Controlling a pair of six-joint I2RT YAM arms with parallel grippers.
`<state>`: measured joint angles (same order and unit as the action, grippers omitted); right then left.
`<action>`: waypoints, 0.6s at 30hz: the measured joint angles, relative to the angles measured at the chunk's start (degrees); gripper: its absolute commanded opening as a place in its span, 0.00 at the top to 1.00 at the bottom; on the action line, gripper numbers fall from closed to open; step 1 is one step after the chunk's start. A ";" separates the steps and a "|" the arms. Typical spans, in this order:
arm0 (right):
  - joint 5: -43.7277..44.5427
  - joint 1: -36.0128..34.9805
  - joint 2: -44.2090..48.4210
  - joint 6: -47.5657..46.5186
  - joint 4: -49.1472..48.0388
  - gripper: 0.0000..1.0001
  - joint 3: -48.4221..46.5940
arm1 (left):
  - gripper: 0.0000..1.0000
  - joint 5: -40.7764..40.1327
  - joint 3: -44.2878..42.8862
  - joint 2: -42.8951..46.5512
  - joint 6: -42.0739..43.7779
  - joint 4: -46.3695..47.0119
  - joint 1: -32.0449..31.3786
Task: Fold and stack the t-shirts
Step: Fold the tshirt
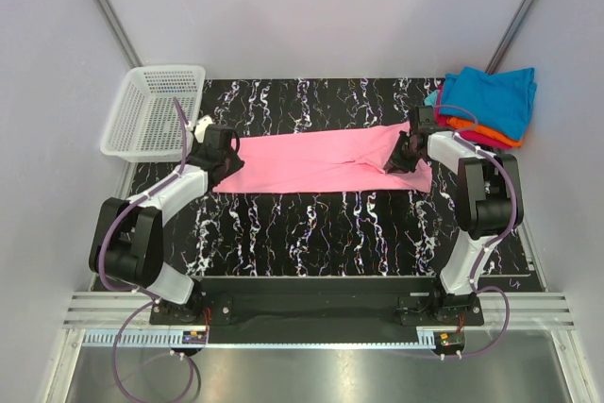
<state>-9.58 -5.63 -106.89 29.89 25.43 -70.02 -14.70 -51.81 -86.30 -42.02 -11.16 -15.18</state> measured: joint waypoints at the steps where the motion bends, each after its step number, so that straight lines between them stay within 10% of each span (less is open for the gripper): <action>1: -0.07 0.00 0.00 0.02 -0.02 0.76 0.00 | 0.71 0.00 0.00 0.00 0.00 0.00 0.00; 7: -1.16 0.00 0.00 0.42 -0.09 1.00 0.00 | 0.71 0.00 0.00 0.00 0.00 0.00 0.00; 18: -2.29 -0.02 0.00 0.50 -0.15 1.00 -1.81 | 0.71 -0.02 0.00 0.00 0.04 0.00 0.00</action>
<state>-11.88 -5.65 -106.89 30.39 25.28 -71.83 -14.72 -51.81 -86.30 -41.98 -11.16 -15.18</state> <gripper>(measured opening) 0.011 0.291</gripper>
